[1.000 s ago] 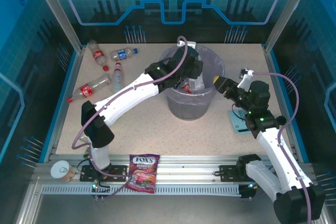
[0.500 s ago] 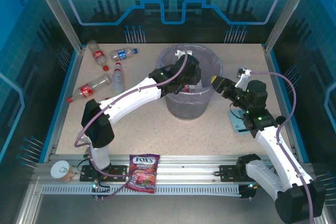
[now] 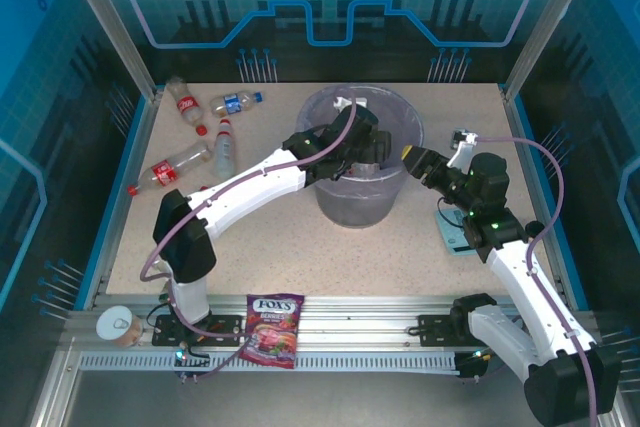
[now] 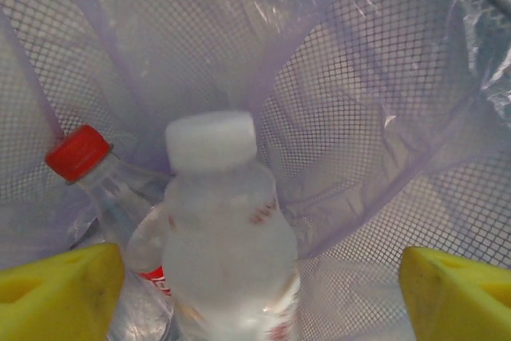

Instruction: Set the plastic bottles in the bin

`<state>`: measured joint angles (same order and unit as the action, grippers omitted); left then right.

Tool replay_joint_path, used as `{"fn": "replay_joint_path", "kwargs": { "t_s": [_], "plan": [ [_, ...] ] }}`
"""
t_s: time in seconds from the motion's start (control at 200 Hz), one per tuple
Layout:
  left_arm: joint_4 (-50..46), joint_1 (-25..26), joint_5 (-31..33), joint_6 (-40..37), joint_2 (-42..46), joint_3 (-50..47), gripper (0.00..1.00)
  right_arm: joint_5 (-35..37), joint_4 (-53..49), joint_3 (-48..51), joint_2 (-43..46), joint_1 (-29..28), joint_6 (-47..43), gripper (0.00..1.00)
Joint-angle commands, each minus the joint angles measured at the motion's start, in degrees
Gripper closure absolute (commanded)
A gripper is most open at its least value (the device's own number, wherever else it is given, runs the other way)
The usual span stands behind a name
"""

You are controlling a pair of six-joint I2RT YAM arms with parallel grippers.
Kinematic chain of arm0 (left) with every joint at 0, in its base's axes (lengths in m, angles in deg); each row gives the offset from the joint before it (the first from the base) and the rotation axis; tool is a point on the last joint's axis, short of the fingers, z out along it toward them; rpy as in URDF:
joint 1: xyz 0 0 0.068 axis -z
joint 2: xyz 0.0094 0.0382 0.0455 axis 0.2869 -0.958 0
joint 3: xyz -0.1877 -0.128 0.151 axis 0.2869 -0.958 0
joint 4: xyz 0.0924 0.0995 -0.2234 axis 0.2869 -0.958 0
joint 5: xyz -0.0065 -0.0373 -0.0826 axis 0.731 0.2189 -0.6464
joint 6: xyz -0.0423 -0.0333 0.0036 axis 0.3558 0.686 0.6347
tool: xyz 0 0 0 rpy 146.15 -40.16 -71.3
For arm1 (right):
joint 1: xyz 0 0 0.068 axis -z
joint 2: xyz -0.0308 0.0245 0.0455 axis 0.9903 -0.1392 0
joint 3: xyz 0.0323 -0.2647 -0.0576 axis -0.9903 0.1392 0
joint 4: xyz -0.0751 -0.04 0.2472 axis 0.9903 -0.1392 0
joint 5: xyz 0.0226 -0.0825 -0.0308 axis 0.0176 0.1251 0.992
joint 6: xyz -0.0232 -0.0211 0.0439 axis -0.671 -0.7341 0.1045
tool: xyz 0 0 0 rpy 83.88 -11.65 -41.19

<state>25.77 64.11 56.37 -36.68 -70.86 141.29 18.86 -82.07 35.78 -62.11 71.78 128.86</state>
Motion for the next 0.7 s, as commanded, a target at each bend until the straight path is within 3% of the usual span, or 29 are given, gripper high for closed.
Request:
{"fn": "replay_joint_path", "kwargs": {
  "t_s": [0.0,0.155,0.255,0.45,0.585,0.695],
  "plan": [
    [-2.21,0.33,0.27,-4.02,2.88,3.71,0.05,0.07,0.0,-1.02,0.59,-1.05,-0.78,0.45],
    [-4.04,-1.13,1.34,-8.58,5.99,4.84,0.03,0.17,-0.21,-1.5,0.18,-1.15,-1.77,0.45],
    [-7.3,-4.76,4.59,-12.44,10.62,3.88,0.01,0.15,0.7,-1.98,-0.72,-1.74,-2.27,0.45],
    [-17.57,-23.12,0.32,-10.0,21.98,-3.9,0.03,1.11,1.06,-2.61,-1.34,-2.35,-2.87,0.45],
    [-21.95,-33.67,-2.63,-11.51,24.5,-12.77,0.04,0.73,1.41,-2.75,-2.05,-2.78,-2.91,0.45],
    [-20.75,-40.72,-12.7,-12.1,22.96,-20.56,0.07,0.67,1.55,-3.02,-2.57,-3.27,-2.96,0.45]
  ]
}}
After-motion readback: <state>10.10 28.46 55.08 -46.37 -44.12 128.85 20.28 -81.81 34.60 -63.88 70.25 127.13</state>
